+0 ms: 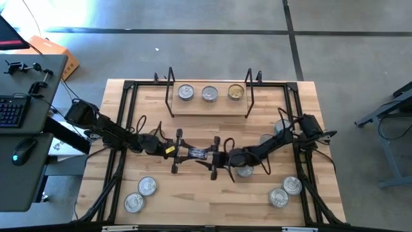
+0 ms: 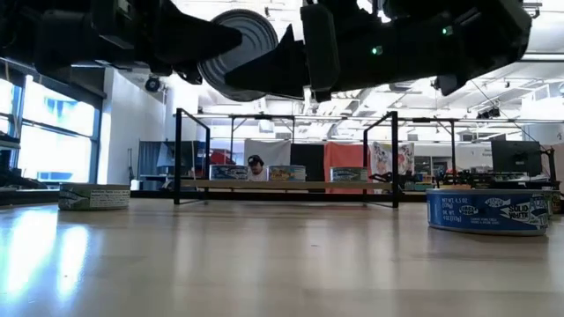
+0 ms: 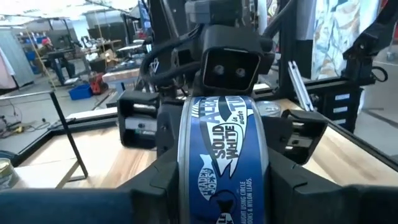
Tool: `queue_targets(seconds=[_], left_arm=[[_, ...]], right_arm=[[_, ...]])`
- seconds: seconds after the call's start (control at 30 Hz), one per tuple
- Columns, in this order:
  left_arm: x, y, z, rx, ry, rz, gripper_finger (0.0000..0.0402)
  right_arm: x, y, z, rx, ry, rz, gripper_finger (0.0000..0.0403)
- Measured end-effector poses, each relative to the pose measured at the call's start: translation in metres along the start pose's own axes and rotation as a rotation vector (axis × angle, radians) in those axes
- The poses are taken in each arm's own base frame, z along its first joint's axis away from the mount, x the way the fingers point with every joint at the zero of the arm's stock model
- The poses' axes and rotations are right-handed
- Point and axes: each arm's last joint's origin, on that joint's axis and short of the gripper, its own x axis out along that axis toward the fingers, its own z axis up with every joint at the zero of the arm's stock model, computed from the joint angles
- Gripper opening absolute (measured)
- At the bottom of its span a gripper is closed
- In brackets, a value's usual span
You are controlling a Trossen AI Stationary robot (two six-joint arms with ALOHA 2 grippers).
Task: Stack canned seafood by type on shelf
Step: Put the blue tuna can on the shelf aligned with the other blue tuna can
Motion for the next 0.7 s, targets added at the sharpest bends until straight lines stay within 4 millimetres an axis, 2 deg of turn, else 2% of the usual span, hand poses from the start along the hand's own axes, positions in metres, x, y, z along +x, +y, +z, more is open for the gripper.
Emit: queue_targets(seconds=[0.2,0.5,0.7], left_arm=[[0.000,0.000,-0.001,0.062,0.018,-0.006,0.0150],[-0.011,0.005,0.016,0.140,0.128,0.001,0.0245],[0.011,0.003,0.041,0.261,0.408,0.026,0.0271]], right_arm=[[-0.001,0.003,-0.001,0.007,0.019,-0.008,0.0120],[0.001,-0.001,-0.012,0.058,0.119,0.000,0.0120],[0.003,-0.009,-0.017,0.066,0.153,-0.016,0.0122]])
